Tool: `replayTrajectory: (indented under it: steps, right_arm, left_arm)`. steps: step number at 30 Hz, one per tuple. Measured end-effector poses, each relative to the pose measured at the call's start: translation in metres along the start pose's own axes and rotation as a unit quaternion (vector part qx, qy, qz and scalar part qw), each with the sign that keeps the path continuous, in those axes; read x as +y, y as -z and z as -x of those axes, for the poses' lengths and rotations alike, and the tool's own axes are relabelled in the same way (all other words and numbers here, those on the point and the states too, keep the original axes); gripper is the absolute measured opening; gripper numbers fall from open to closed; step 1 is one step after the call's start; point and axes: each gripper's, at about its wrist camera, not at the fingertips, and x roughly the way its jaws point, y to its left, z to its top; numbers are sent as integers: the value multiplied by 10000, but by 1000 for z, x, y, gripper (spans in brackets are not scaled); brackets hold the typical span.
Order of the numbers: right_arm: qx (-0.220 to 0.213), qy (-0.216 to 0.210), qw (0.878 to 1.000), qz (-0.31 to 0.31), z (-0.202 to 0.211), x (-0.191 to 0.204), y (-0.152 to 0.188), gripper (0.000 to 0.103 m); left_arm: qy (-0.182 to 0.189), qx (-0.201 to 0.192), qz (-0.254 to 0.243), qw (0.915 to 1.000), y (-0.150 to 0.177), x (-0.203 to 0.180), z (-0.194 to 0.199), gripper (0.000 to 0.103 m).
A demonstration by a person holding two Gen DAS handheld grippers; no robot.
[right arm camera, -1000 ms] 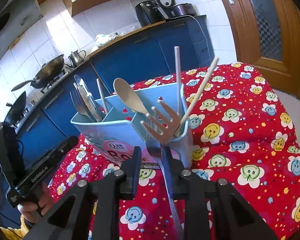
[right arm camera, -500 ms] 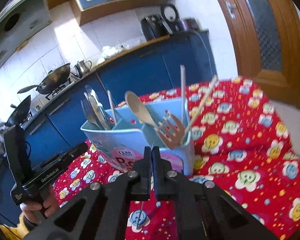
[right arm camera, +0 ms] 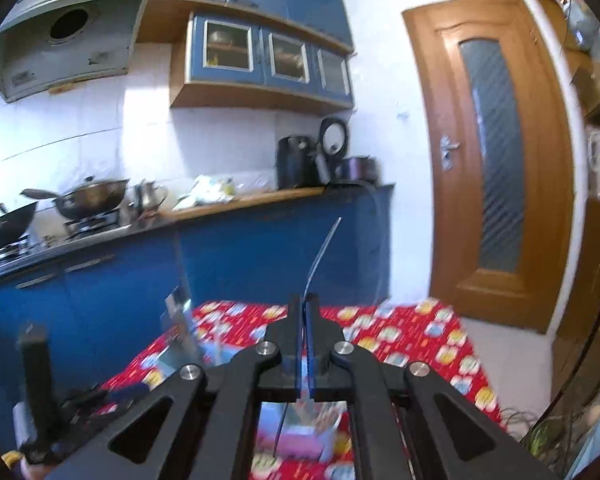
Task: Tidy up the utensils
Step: 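Withdraw both tools up and away from the holder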
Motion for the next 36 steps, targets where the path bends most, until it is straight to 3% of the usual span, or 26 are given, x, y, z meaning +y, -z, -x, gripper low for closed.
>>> replayTrajectory:
  steps: [6,12,15,20,25,36]
  right_arm:
    - [248,195,9995,98,-44,2,12,3]
    - [783,-43,9969,8,-57,4,29,8]
    - [722,-159,9971,-198,-47,-1,25,19]
    - [478,-294,9980,-282,-21,2,14,19]
    - [498,-540,9965,-396,7,10,11,20]
    - [627,-777,9946,-294,78,26,45,21]
  left_arm:
    - [14,4,20,10000,0,-1,0,23]
    - [-2,-20,24,10000,-2,1,2,23]
    - [-17,-67,7,10000,-4,0,8,23]
    - [-15,-183,-31,9998,-7,-5,26,23]
    - [-23,-297,-145,9995,-8,-11,50,23]
    - [-29,-443,-147,9989,12,-18,99,24]
